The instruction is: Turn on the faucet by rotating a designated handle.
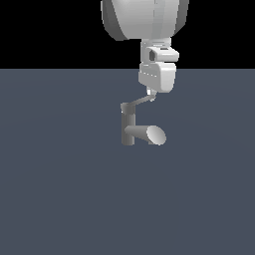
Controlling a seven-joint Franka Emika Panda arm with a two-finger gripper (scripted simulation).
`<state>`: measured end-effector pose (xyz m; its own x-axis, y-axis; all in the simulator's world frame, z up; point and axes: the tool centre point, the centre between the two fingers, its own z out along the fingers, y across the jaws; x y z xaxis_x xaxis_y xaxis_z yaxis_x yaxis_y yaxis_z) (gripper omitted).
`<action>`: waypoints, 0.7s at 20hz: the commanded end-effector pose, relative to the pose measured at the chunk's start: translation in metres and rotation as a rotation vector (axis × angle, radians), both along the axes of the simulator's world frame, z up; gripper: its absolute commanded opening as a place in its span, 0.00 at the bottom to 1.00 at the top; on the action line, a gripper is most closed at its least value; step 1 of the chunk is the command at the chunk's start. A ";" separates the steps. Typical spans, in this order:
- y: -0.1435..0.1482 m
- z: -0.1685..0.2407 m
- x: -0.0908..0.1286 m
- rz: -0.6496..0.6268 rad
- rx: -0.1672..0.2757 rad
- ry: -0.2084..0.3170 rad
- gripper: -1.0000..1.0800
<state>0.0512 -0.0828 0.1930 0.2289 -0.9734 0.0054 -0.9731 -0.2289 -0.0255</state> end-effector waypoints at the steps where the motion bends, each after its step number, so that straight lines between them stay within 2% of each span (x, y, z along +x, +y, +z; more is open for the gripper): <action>1: -0.012 -0.011 -0.014 -0.017 0.000 0.026 0.00; 2: 0.000 0.000 -0.002 0.002 0.000 -0.001 0.00; 14: 0.011 -0.006 -0.041 -0.007 0.000 0.013 0.00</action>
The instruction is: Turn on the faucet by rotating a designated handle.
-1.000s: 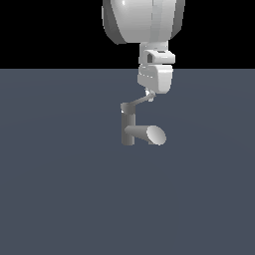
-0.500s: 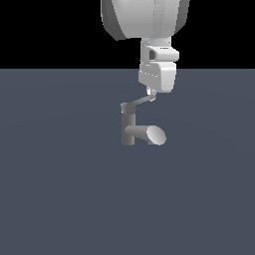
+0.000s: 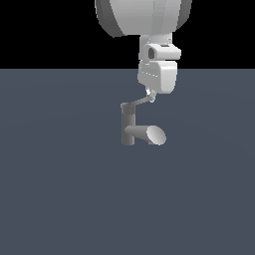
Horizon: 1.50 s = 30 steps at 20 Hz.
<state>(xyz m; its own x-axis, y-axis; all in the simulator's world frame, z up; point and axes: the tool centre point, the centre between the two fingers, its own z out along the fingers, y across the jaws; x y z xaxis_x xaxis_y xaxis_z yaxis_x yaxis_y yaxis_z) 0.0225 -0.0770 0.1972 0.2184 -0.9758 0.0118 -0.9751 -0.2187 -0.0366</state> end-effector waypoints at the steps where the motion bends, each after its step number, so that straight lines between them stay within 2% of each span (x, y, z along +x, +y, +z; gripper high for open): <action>1: 0.006 -0.010 -0.015 0.002 0.004 0.026 0.00; 11: 0.016 -0.015 -0.050 -0.006 0.004 0.038 0.00; 12: 0.016 -0.015 -0.050 -0.006 0.004 0.038 0.00; 13: 0.010 -0.002 -0.039 -0.011 -0.001 0.008 0.00; 27: 0.085 -0.015 -0.071 -0.006 0.004 0.038 0.00; 28: 0.085 -0.015 -0.071 -0.006 0.004 0.038 0.00; 29: 0.057 -0.003 -0.061 -0.049 -0.001 0.008 0.00; 30: 0.062 -0.003 -0.059 -0.046 -0.001 0.010 0.00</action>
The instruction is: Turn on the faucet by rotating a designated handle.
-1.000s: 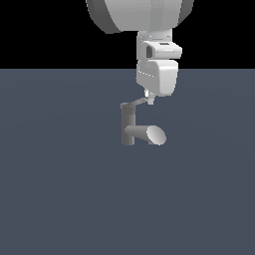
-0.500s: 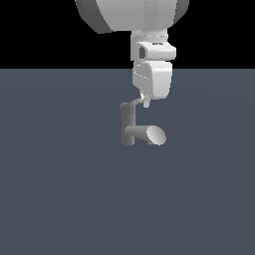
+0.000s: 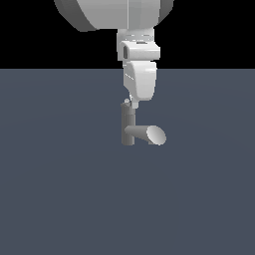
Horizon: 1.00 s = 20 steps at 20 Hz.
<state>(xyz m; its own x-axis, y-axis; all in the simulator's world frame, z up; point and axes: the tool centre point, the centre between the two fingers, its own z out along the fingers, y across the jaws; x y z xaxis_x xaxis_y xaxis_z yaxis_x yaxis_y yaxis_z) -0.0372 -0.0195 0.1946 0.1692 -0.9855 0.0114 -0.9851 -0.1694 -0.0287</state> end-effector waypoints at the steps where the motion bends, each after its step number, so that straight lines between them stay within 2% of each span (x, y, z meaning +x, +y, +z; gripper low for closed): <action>1: 0.010 -0.002 0.003 0.007 0.001 0.004 0.00; 16: 0.089 -0.012 0.025 0.043 0.006 0.030 0.00; 17: 0.089 -0.012 0.025 0.043 0.006 0.030 0.00; 18: 0.044 0.000 0.032 -0.028 -0.005 0.006 0.00; 20: 0.049 -0.001 0.037 -0.022 -0.004 0.008 0.00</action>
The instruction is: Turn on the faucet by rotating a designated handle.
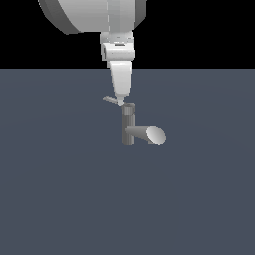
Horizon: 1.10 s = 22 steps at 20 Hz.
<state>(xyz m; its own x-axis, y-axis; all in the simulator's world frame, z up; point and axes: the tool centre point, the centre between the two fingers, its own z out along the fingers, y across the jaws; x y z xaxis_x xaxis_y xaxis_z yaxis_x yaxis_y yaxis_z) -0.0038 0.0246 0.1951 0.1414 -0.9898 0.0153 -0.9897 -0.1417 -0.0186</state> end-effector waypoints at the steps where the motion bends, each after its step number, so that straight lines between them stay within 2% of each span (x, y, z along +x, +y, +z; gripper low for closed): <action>1: 0.007 -0.002 0.007 0.009 0.002 0.000 0.00; 22: 0.060 -0.012 0.059 0.068 0.011 0.020 0.00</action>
<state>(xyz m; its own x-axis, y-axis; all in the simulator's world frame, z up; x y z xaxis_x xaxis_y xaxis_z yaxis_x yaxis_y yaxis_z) 0.0177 0.0326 0.1958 0.1445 -0.9892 0.0228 -0.9866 -0.1422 0.0800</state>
